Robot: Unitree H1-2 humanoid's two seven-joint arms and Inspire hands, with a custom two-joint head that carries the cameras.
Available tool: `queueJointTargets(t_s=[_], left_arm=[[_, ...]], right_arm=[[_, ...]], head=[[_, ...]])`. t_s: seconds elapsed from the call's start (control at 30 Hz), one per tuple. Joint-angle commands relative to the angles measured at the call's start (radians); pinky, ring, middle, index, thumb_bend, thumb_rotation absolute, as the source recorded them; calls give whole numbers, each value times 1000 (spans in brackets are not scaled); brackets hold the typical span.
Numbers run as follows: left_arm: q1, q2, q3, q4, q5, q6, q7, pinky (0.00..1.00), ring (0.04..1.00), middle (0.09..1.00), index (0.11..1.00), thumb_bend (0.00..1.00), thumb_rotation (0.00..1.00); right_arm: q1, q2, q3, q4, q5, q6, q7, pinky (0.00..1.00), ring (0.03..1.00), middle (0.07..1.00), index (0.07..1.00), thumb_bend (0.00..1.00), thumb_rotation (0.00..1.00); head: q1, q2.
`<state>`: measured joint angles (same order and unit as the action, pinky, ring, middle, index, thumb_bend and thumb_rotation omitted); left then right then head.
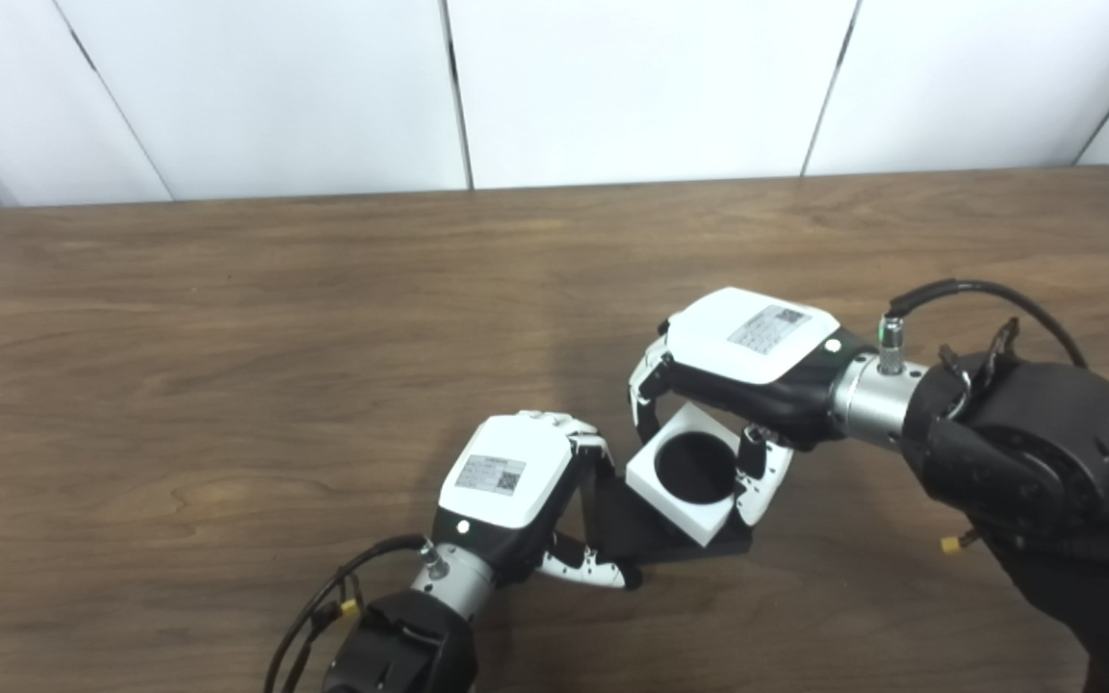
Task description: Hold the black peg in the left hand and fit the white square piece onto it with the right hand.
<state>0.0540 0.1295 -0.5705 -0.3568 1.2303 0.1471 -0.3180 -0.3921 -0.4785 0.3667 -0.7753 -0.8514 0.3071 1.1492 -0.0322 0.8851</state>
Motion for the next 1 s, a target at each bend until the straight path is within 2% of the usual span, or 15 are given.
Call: queueJointTargets(t_s=[0.0,0.43,0.47,0.5,0.57,0.67,0.77,0.97], left_arm=[[13,8,-19,41,28,-9,-39,818,814,766,490,511,59],[11,9,-21,37,38,-6,-51,823,818,768,491,510,61],[11,9,-20,36,36,-6,-52,826,819,769,491,510,60],[11,9,-20,36,34,-6,-53,827,820,769,491,510,60],[11,10,-19,35,33,-6,-53,825,818,768,491,510,60],[11,11,-18,34,32,-7,-51,823,815,766,490,511,59],[11,13,-17,33,35,-8,-51,819,814,765,490,511,60],[12,15,-18,35,38,-11,-40,813,810,761,490,511,61]], right_arm=[[-15,-9,-13,-6,25,-25,-9,919,832,769,483,523,131],[1,-29,-28,30,42,-79,-55,890,810,758,491,524,147],[0,-28,-28,30,41,-77,-53,886,807,758,575,751,212],[-2,-26,-28,30,40,-75,-50,887,807,762,619,842,258],[-6,-23,-29,26,37,-66,-38,893,810,772,676,940,319],[-12,-23,-31,21,36,-57,-21,902,819,790,717,994,377],[-17,-25,-34,17,37,-53,-8,905,827,804,733,1000,431],[-19,-26,-48,11,48,-36,-1,908,835,812,714,1000,466]], head=[[-2,0],[-4,5],[-4,5],[-5,6],[-5,6],[-6,8],[-4,9],[-5,10]])
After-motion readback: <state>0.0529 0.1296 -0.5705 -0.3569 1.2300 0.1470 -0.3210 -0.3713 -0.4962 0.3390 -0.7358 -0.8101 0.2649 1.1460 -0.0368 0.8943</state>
